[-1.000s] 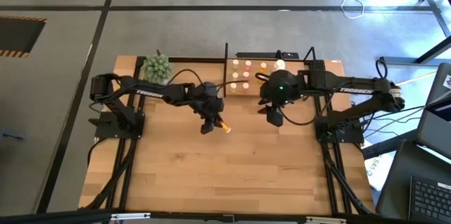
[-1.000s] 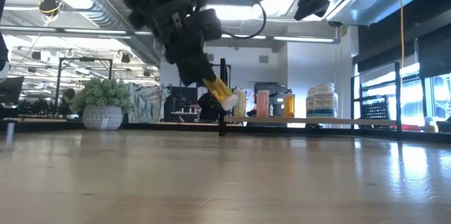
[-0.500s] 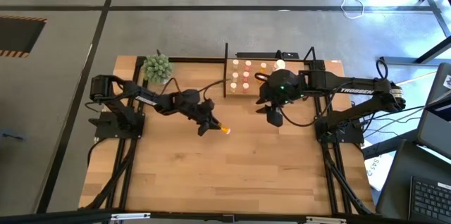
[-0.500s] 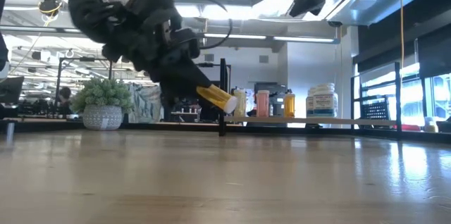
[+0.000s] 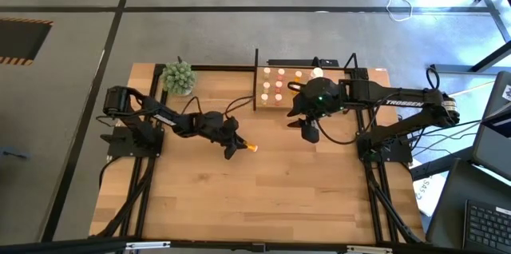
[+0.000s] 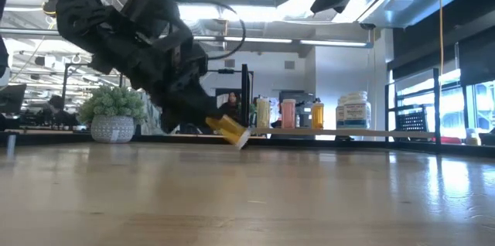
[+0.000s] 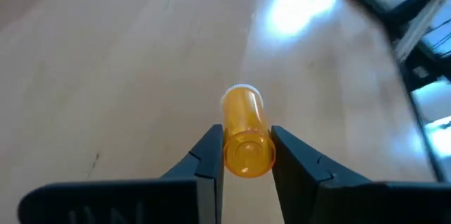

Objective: Pick and place medicine bottles onto shelf by color
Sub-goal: Put the orange pill bottle on the shelf aligned with the other orange pill bottles

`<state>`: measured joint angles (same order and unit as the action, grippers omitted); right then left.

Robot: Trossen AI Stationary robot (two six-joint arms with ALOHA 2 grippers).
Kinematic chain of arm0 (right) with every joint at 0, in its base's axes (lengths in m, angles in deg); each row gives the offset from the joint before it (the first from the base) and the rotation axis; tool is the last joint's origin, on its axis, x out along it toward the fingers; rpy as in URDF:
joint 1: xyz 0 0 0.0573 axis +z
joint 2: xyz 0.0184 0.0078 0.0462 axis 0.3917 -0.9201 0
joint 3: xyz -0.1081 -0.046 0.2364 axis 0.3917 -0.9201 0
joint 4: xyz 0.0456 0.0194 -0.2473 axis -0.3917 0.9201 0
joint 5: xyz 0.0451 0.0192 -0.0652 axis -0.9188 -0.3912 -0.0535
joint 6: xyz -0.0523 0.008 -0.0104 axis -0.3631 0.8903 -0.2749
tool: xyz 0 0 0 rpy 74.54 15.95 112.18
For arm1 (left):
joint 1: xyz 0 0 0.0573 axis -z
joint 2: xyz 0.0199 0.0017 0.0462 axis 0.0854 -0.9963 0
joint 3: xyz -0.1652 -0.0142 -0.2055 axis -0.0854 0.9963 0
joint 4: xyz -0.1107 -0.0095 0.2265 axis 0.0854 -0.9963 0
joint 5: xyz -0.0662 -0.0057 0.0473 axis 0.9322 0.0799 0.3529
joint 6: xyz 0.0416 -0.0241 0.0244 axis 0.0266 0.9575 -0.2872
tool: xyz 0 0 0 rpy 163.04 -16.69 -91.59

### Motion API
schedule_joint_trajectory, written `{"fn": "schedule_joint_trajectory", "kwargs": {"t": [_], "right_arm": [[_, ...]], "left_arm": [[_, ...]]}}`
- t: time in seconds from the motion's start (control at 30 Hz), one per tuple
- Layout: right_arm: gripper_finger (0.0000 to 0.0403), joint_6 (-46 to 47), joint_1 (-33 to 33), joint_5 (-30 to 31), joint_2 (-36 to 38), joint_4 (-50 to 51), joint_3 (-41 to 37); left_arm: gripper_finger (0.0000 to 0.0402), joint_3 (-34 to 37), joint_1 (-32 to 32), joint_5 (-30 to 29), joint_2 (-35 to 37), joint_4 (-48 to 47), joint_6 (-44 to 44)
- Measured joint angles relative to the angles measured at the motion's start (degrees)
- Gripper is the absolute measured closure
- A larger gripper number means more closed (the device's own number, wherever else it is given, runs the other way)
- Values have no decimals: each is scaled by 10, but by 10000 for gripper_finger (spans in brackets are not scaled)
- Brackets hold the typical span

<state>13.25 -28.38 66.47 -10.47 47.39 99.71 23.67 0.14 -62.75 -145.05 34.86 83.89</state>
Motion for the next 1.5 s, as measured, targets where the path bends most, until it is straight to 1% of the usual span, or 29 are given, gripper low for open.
{"fn": "schedule_joint_trajectory", "kwargs": {"t": [0.17, 0.37, 1.2, 1.3, 1.5], "right_arm": [[230, 0, 0, 0, 0, -6, 0], [230, 0, 0, 0, 0, -6, 0], [231, 0, 0, 0, 0, -6, 0], [231, 0, 0, 0, 0, -6, 0], [231, 0, 0, 0, 0, -6, 0]], "left_arm": [[328, -2, 12, -7, -33, 4, 4], [328, -3, 19, -8, -59, 45, 18], [319, -3, 21, -13, -60, 41, 17], [307, -3, 23, -14, -60, 35, 18], [260, -3, 23, -16, -61, 21, 19]]}}
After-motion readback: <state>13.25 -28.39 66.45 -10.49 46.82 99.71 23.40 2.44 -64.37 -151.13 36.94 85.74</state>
